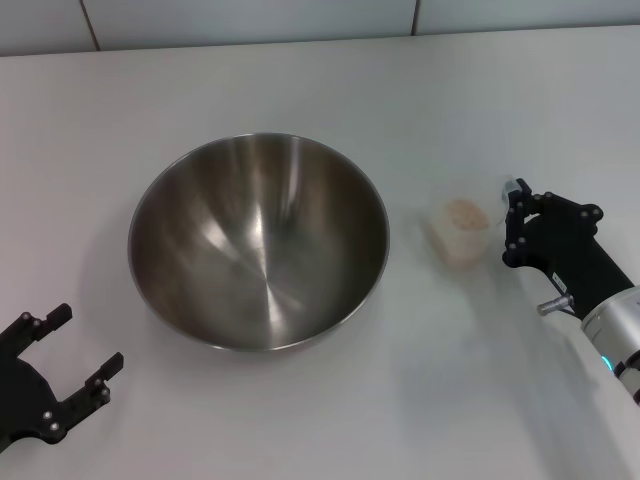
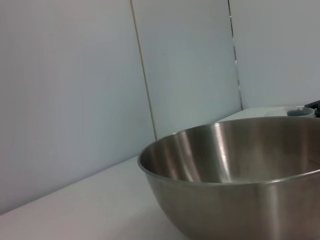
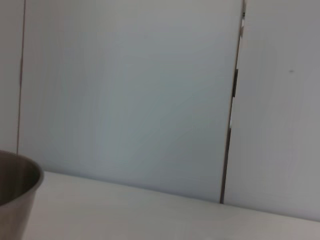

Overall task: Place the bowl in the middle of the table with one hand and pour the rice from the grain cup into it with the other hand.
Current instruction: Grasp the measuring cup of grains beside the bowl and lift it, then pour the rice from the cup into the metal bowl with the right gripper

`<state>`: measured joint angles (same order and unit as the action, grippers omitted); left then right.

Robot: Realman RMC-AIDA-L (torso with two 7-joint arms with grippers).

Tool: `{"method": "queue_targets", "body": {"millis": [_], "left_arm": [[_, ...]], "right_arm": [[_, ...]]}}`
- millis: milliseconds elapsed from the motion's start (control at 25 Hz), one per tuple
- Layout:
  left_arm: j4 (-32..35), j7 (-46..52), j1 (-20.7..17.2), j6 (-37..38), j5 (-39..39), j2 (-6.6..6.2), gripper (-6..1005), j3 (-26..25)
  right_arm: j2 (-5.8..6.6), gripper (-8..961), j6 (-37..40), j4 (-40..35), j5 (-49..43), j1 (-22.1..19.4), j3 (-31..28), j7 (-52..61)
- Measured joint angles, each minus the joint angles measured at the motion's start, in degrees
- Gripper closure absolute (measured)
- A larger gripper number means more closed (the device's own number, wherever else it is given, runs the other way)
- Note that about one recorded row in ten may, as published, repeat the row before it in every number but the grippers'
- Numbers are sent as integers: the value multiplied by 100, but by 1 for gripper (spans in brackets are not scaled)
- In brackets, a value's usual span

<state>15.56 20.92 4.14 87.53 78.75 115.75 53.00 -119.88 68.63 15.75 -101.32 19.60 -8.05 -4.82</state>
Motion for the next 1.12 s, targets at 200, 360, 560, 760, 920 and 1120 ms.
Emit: {"method": "queue_targets", "body": {"millis": [200,360,560,760,920,1120], "left_arm": [[0,0,-9,0,0,0,244,0],[0,0,-10,0,0,0,244,0],[-1,0,-10,0,0,0,245,0],[-53,7,-6,1,0,-15,245,0],[-55,9,9,1,0,-17,245,0],[-53,9,24,14,0,-19,245,0]], "right_arm": [[0,939,289,4,4,-22,-8,-1],[4,952,851,57,-2,-52,-9,-2],[11,953,1731,133,-82,74,45,-49],[17,952,2080,560,-441,463,30,-1033],[13,952,1845,1415,-750,770,27,-3608],[4,953,1348,1966,-1175,819,15,-6331]]}}
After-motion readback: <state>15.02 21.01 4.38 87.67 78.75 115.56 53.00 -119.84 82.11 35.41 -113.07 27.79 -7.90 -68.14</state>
